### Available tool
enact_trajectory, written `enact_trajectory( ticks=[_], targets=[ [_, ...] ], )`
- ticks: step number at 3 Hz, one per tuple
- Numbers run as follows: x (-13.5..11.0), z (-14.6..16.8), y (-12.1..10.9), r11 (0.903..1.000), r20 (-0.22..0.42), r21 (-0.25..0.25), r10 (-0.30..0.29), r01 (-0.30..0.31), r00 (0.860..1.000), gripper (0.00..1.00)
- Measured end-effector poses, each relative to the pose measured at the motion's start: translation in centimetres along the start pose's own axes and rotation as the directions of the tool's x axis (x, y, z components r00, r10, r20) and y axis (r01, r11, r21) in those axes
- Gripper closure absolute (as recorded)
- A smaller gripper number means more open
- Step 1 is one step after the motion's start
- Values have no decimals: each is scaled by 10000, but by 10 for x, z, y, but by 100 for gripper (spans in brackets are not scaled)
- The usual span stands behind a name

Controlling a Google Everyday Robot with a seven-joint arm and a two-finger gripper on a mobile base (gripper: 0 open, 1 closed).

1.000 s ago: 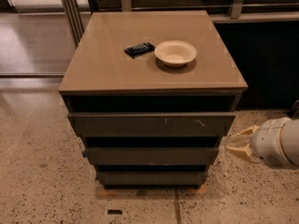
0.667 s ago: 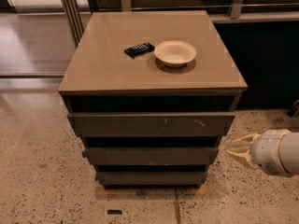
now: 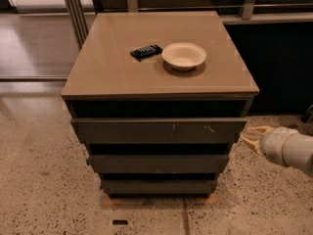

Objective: Open top drawer

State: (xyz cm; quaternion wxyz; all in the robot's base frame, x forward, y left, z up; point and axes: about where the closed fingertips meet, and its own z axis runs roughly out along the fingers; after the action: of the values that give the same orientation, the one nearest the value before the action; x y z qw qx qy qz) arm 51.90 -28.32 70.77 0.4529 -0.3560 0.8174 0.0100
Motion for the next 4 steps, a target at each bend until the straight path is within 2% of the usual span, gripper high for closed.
enact_trajectory(
  ticks=[1,2,3,4],
  targets=[
    [5,9,-10,9995,102,298,126,-129,9999,100],
    [-1,9,-4,9992,489,-32,387,-386,9981,100],
    [-21,31,9,9915,1350,-1129,793,-641,9877,100],
    [-47,55,21,9714,2086,-2299,1095,-601,9719,100]
  ],
)
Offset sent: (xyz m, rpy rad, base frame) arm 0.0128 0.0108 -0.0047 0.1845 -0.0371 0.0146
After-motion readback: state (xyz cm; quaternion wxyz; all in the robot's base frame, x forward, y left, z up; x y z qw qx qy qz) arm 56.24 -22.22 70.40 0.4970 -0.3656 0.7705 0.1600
